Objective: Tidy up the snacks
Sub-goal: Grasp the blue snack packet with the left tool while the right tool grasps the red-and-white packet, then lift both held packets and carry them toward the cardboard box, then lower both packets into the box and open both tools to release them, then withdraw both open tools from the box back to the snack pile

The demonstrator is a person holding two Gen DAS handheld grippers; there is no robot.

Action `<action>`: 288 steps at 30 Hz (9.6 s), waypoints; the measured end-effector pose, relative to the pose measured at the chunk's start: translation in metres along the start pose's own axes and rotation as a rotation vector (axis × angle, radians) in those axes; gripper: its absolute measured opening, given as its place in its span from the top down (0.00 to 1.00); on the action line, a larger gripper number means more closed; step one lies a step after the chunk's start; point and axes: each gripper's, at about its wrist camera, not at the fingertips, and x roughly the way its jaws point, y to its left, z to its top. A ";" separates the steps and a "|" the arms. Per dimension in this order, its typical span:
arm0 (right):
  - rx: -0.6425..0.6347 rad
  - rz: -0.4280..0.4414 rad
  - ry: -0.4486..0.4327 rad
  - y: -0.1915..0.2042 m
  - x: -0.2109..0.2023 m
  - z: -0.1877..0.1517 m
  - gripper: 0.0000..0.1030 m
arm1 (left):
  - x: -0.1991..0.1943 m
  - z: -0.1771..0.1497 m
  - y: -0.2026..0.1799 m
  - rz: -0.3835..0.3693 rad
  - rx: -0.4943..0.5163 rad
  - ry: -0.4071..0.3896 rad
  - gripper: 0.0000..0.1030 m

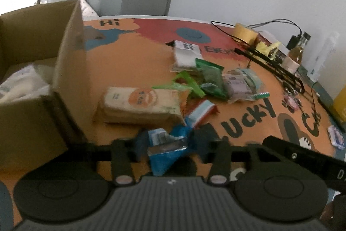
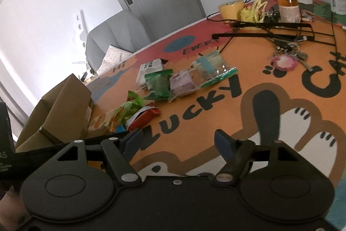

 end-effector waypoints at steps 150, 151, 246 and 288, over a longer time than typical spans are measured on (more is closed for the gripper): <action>-0.364 -0.108 0.109 0.072 0.007 -0.038 0.46 | -0.082 -0.005 0.044 -0.089 -0.113 -0.147 0.72; -0.369 -0.108 0.111 0.072 0.006 -0.039 0.45 | -0.083 -0.005 0.044 -0.089 -0.113 -0.148 0.72; -0.277 0.097 -0.147 0.183 0.002 0.026 0.05 | -0.150 0.046 0.140 0.071 -0.195 -0.323 0.07; -0.039 -0.019 -0.122 0.015 -0.012 0.037 0.00 | -0.074 0.045 0.006 -0.013 0.031 -0.190 0.16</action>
